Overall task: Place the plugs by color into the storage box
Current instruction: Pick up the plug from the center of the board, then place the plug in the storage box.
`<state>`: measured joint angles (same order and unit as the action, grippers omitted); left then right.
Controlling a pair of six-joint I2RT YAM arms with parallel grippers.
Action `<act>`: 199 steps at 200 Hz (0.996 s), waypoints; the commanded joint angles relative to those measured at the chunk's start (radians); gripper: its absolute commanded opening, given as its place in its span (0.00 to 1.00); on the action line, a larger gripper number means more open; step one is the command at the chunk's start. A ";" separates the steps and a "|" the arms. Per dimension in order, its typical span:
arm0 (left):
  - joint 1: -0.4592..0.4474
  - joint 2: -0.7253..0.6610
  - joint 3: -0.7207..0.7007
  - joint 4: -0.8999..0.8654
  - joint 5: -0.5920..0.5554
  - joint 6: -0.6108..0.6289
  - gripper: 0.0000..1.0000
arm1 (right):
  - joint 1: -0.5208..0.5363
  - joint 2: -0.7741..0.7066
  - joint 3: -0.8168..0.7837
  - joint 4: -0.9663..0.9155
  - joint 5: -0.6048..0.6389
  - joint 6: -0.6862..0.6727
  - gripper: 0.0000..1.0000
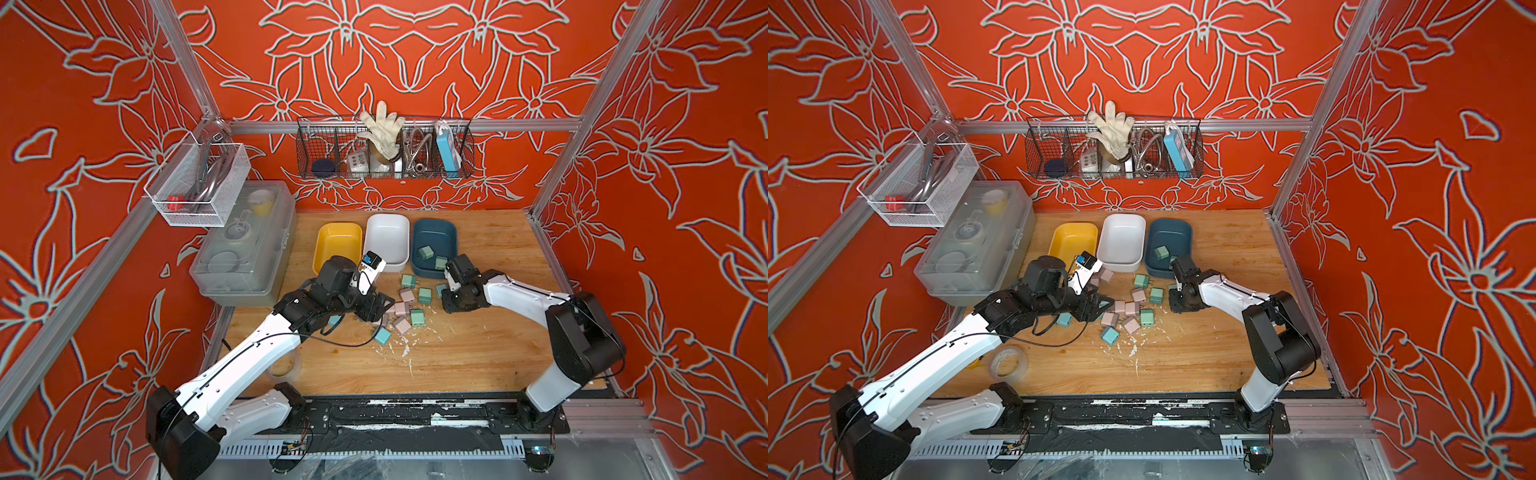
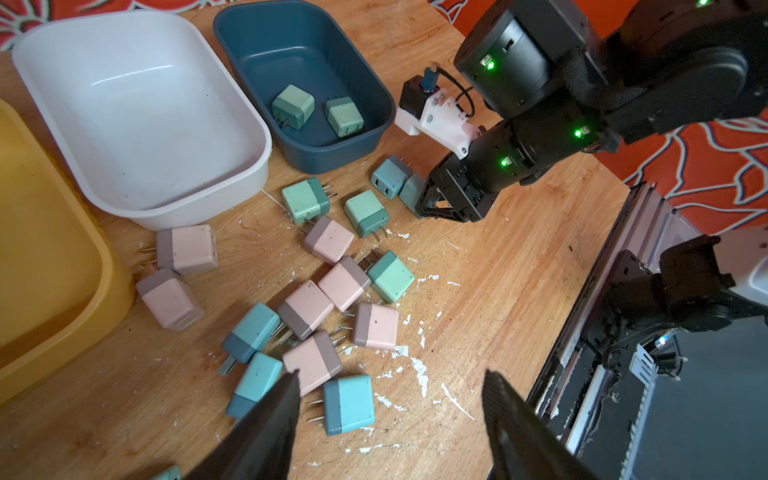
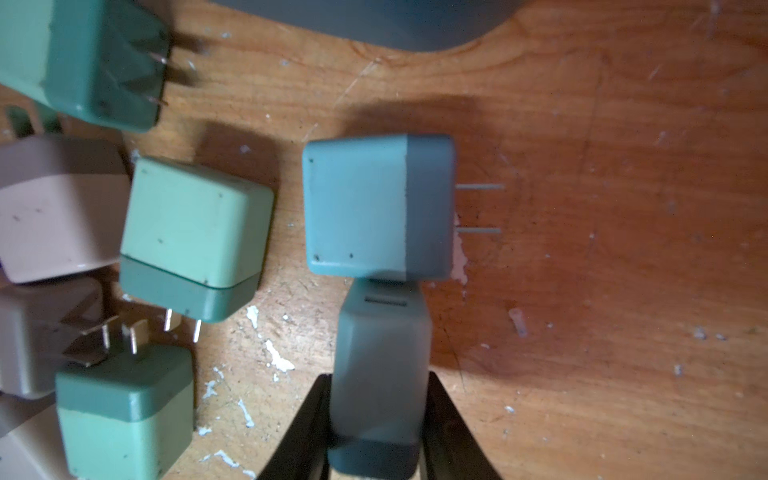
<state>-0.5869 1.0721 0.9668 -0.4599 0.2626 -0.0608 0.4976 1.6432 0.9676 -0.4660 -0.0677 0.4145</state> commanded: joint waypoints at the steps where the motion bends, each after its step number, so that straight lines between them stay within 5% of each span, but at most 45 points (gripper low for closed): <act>1: 0.006 -0.018 -0.009 0.021 -0.021 0.018 0.70 | -0.001 0.004 0.014 -0.030 0.042 -0.024 0.21; 39: 0.024 -0.021 -0.011 0.036 -0.032 0.000 0.70 | -0.001 -0.026 0.038 -0.051 0.010 -0.066 0.00; 116: 0.117 0.014 0.004 0.069 0.007 -0.116 0.70 | 0.012 -0.174 0.130 0.002 -0.157 -0.036 0.00; 199: 0.180 0.131 0.131 0.033 -0.025 -0.164 0.69 | 0.052 0.133 0.545 -0.009 -0.219 -0.015 0.00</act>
<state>-0.4122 1.1820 1.0401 -0.4221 0.2478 -0.2104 0.5327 1.6703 1.3979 -0.4454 -0.2584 0.3916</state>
